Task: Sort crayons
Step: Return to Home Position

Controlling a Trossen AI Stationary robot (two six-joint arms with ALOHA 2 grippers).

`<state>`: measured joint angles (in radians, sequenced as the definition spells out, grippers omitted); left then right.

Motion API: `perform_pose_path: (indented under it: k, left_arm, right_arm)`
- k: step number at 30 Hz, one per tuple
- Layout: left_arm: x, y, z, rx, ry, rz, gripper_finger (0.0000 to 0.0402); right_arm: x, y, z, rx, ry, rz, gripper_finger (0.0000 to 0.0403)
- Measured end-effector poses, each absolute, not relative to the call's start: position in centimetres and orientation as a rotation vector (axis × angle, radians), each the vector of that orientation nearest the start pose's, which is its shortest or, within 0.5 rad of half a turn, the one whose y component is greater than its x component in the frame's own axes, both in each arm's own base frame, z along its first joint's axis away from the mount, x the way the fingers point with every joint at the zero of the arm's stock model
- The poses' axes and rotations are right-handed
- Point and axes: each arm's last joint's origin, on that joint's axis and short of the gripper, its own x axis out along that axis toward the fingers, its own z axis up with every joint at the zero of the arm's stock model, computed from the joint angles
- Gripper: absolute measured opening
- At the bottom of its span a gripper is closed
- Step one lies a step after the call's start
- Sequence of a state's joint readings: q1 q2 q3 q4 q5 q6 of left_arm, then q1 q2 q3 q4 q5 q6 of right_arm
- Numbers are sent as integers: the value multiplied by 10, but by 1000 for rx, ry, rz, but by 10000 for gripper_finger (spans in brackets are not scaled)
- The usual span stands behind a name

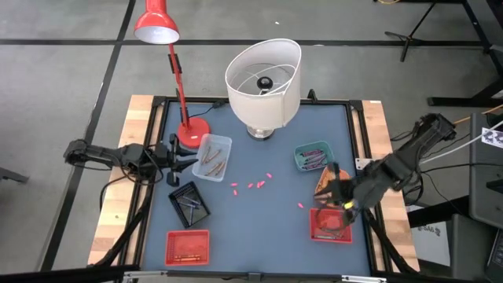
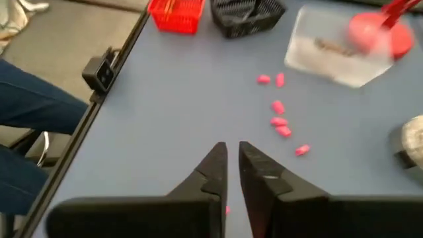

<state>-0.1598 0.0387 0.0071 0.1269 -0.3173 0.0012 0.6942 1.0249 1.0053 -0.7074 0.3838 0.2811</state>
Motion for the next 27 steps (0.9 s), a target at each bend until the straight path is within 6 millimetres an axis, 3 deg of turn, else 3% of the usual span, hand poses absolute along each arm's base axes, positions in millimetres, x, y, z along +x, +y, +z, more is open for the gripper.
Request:
perform_pose_path:
  k: [4, 7, 12, 17, 24, 27]
  left_arm:
    - [99, -4, 172, -26, -68, 143, 104]
    - [99, -2, 172, -28, -67, 153, 104]
    - [99, 0, 172, -24, -65, 141, 104]
    - [99, 2, 172, -22, -63, 149, 104]
    - [99, 4, 171, -24, -59, 154, 104]
    - [99, 4, 172, -24, -60, 155, 104]
  right_arm:
    - [143, 93, 339, -109, 580, 188, 7]
    - [129, 75, 343, -77, 511, 149, 6]
    - [111, 53, 323, -37, 453, 96, 11]
    - [96, 39, 307, 20, 224, 90, 12]
    - [87, 29, 293, -79, -105, 153, 12]
    - [86, 25, 285, -112, -124, 152, 12]
